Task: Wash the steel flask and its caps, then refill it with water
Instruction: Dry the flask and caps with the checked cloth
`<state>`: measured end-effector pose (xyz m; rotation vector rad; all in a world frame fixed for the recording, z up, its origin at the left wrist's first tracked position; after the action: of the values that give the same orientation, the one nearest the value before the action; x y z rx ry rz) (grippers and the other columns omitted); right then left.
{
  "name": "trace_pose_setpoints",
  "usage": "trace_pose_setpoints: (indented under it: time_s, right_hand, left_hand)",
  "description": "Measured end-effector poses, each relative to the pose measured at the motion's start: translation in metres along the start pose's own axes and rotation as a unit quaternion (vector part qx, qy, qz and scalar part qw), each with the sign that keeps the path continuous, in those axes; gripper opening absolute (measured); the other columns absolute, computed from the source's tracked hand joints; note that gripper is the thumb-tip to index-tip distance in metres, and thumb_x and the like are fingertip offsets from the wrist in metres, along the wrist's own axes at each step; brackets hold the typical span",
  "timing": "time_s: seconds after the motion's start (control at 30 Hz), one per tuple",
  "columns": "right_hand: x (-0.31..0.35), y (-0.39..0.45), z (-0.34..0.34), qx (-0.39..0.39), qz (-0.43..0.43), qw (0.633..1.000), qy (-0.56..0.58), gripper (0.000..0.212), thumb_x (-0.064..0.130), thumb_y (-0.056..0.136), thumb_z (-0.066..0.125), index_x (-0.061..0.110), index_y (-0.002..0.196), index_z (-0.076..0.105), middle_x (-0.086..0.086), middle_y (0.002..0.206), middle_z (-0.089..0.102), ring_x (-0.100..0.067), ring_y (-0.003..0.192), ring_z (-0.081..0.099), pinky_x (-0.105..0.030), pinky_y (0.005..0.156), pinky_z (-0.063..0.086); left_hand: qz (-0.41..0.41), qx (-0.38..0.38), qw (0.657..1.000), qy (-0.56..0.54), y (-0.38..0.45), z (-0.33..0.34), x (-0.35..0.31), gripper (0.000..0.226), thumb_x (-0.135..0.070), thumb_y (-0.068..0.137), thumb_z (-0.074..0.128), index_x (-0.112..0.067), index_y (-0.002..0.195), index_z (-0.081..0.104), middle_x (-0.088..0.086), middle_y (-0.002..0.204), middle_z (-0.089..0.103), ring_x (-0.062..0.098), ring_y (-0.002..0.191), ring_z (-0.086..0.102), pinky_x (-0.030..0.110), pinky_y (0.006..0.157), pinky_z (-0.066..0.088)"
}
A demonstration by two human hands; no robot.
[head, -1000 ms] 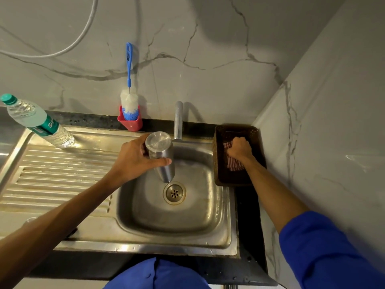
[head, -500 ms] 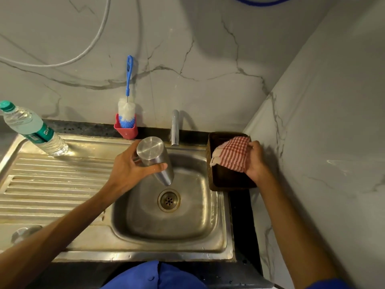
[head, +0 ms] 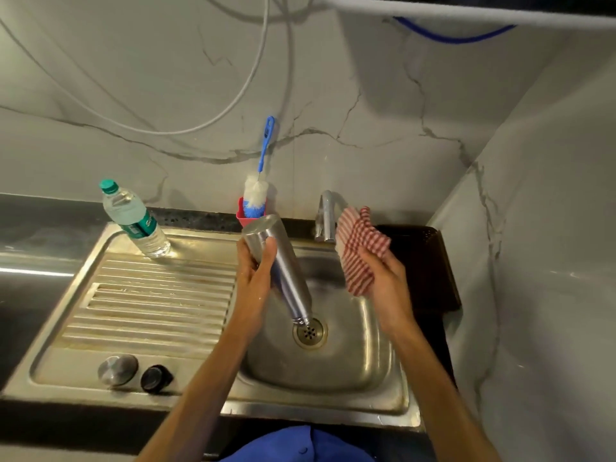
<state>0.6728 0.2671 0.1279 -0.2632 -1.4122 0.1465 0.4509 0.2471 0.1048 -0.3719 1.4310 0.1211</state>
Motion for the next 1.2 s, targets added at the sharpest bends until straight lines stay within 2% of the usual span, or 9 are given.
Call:
trace_pose_setpoints:
  time_s: [0.17, 0.33, 0.47, 0.53, 0.67, 0.77, 0.93, 1.0, 1.2]
  right_hand:
    - [0.0, -0.034, 0.074, 0.082, -0.029, 0.996, 0.005, 0.036, 0.021, 0.104, 0.053, 0.027, 0.139, 0.054, 0.013, 0.126, 0.064, 0.005, 0.104, 0.067, -0.009, 0.078, 0.054]
    - [-0.007, -0.052, 0.122, 0.086, -0.08, 0.993, -0.028, 0.064, 0.046, 0.103, 0.056, 0.024, 0.16, 0.035, 0.004, 0.159, 0.047, -0.015, 0.146, 0.045, -0.042, 0.12, 0.039]
    - [-0.023, -0.061, 0.13, 0.071, -0.122, 0.985, -0.094, 0.077, 0.064, 0.098, 0.055, 0.04, 0.162, 0.021, 0.003, 0.166, 0.034, -0.025, 0.152, 0.035, -0.06, 0.12, 0.033]
    - [-0.026, -0.06, 0.126, 0.071, -0.114, 0.988, -0.074, 0.082, 0.067, 0.095, 0.058, 0.04, 0.162, 0.021, -0.001, 0.166, 0.034, -0.027, 0.151, 0.037, -0.06, 0.119, 0.035]
    - [-0.006, -0.051, 0.123, 0.053, -0.087, 0.994, -0.033, 0.075, 0.08, 0.082, 0.056, 0.043, 0.145, 0.041, 0.0, 0.151, 0.056, -0.002, 0.129, 0.058, -0.025, 0.108, 0.049]
    - [-0.007, -0.039, 0.116, 0.024, -0.115, 0.99, -0.079, 0.089, 0.083, 0.074, 0.066, 0.04, 0.149, 0.045, 0.011, 0.141, 0.063, -0.01, 0.129, 0.061, -0.044, 0.111, 0.049]
    - [0.0, -0.064, 0.12, 0.079, -0.276, 0.938, -0.193, 0.064, 0.042, 0.108, 0.043, 0.046, 0.162, 0.008, 0.011, 0.172, 0.011, -0.014, 0.158, 0.016, -0.05, 0.127, 0.024]
    - [-0.013, -0.066, 0.121, 0.089, -0.291, 0.935, -0.184, 0.067, 0.054, 0.105, 0.041, 0.058, 0.158, -0.001, 0.01, 0.173, -0.002, -0.019, 0.16, 0.007, -0.056, 0.126, 0.021]
    - [-0.006, -0.029, 0.11, 0.016, -0.153, 0.981, -0.122, 0.071, 0.072, 0.094, 0.054, 0.041, 0.155, 0.037, 0.002, 0.155, 0.051, -0.025, 0.142, 0.051, -0.06, 0.114, 0.042]
  left_hand:
    - [0.036, -0.002, 0.999, 0.02, 0.003, 0.014, -0.015, 0.066, -0.078, 0.084, 0.064, -0.038, 0.136, 0.057, 0.002, 0.128, 0.07, 0.023, 0.116, 0.071, 0.051, 0.1, 0.059]
    - [0.093, -0.039, 0.994, 0.047, -0.004, 0.02, -0.036, 0.023, -0.038, 0.113, 0.042, -0.033, 0.13, 0.055, -0.022, 0.11, 0.073, 0.004, 0.104, 0.072, 0.022, 0.087, 0.059]
    - [0.092, -0.061, 0.991, 0.069, -0.003, 0.016, -0.048, 0.031, -0.031, 0.117, 0.026, -0.034, 0.11, 0.056, -0.012, 0.092, 0.07, -0.004, 0.087, 0.068, 0.013, 0.075, 0.054]
    - [0.093, -0.044, 0.993, 0.051, -0.003, 0.017, -0.046, 0.04, -0.043, 0.116, 0.025, -0.021, 0.111, 0.059, 0.0, 0.094, 0.07, 0.006, 0.087, 0.07, 0.022, 0.076, 0.058]
    - [0.069, -0.027, 0.997, 0.0, -0.002, 0.022, -0.039, 0.062, -0.07, 0.101, 0.035, -0.018, 0.116, 0.065, 0.005, 0.098, 0.076, 0.017, 0.088, 0.074, 0.03, 0.078, 0.06]
    - [0.053, -0.004, 0.998, -0.013, 0.0, 0.026, -0.041, 0.049, -0.064, 0.1, 0.036, -0.025, 0.107, 0.065, -0.001, 0.09, 0.075, 0.014, 0.083, 0.073, 0.026, 0.077, 0.058]
    - [0.057, 0.041, 0.996, -0.062, 0.02, 0.025, -0.07, 0.075, -0.061, 0.099, 0.039, 0.009, 0.122, 0.057, 0.021, 0.091, 0.066, 0.016, 0.07, 0.069, 0.023, 0.063, 0.058]
    - [0.06, 0.043, 0.995, -0.062, 0.027, 0.025, -0.081, 0.077, -0.062, 0.096, 0.04, 0.004, 0.131, 0.055, 0.019, 0.096, 0.068, 0.012, 0.073, 0.072, 0.02, 0.064, 0.058]
    - [0.054, 0.031, 0.998, -0.008, 0.018, 0.03, -0.065, 0.082, -0.071, 0.1, 0.027, 0.001, 0.121, 0.062, 0.021, 0.099, 0.074, 0.019, 0.088, 0.074, 0.026, 0.079, 0.06]
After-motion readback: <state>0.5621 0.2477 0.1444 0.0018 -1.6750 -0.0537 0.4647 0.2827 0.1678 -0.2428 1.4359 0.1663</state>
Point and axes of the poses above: each hand's wrist, its own y-axis towards the middle knuckle, its own z-axis out of the palm, x = y × z, the point moved 2 cm from there along y, towards the middle knuckle
